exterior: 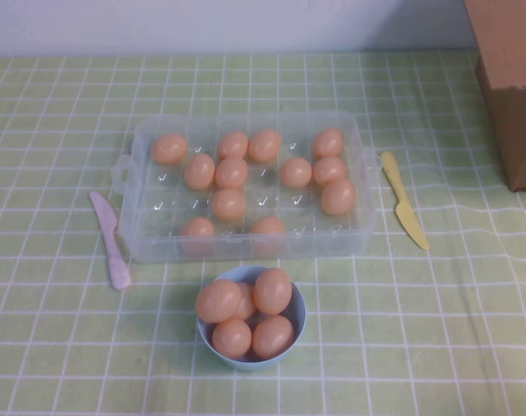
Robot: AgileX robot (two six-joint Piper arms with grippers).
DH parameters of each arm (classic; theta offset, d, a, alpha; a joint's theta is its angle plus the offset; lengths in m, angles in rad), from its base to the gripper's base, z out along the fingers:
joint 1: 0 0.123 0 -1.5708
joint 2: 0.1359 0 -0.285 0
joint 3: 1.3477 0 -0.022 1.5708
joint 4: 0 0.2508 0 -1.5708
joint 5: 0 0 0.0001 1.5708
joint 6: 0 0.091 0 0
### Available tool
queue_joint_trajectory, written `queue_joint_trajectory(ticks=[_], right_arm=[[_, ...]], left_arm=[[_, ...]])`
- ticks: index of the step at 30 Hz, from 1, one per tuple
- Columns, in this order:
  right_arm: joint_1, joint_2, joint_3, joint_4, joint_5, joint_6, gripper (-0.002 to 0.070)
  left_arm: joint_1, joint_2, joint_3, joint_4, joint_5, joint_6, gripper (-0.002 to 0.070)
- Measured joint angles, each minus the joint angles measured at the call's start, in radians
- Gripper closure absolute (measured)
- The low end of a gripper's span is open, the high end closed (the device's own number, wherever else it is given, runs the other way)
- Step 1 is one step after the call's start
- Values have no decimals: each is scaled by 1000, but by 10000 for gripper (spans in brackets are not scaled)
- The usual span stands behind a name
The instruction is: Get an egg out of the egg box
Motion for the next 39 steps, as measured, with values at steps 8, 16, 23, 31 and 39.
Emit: queue_joint_trajectory(ticks=[8,16,23,31,39], right_arm=[[0,0,0,0,0,0,694],[0,0,0,0,0,0,694],[0,0,0,11,0,0,694],[0,0,0,80,0,0,694],[0,0,0,146,-25,0,694]], left_arm=[[0,0,0,0,0,0,678],[0,0,0,0,0,-6,678],[0,0,0,0,0,-6,678],[0,0,0,0,0,-6,679],[0,0,0,0,0,-6,679]])
